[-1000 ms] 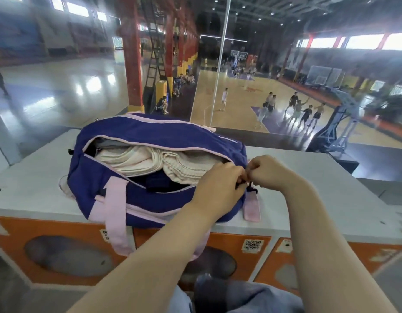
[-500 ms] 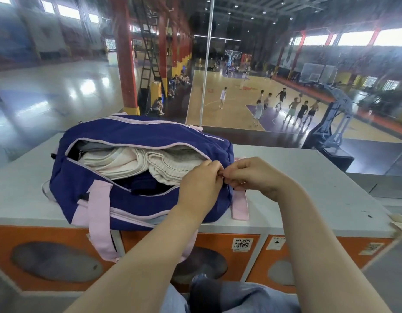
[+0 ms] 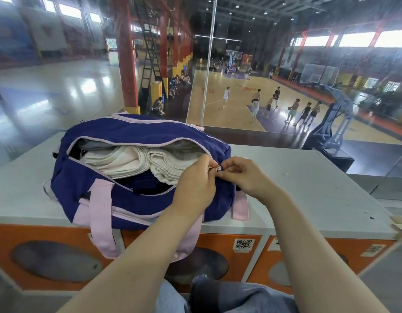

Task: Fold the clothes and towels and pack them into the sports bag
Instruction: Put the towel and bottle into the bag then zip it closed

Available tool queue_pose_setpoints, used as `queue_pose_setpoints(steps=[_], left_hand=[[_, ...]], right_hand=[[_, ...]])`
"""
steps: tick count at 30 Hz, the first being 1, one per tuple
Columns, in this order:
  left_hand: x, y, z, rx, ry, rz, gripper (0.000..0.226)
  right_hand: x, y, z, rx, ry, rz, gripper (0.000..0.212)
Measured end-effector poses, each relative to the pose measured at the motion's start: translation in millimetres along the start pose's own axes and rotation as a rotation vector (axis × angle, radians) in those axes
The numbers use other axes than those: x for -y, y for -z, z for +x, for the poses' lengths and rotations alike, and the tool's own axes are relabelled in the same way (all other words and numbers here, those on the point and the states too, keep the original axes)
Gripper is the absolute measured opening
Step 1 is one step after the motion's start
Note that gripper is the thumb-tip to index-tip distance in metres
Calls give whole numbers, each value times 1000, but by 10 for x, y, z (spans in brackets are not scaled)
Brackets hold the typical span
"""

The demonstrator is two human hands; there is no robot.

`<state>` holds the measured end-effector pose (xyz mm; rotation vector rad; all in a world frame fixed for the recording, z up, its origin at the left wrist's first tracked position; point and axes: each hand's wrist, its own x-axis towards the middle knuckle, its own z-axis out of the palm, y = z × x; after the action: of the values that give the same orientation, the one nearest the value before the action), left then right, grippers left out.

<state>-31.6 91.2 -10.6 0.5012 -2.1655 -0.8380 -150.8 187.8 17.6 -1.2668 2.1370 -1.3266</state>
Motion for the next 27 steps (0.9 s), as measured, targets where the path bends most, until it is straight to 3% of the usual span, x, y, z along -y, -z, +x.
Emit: queue_pose_setpoints(steps=[20,27], left_hand=[[-48,186,40,-92,67,33,8],[45,378,-5,-102,115,75,5]], right_hand=[[-8,9,78,-147,29,-214,11],[-27,14,112,-217,-47,-253,14]])
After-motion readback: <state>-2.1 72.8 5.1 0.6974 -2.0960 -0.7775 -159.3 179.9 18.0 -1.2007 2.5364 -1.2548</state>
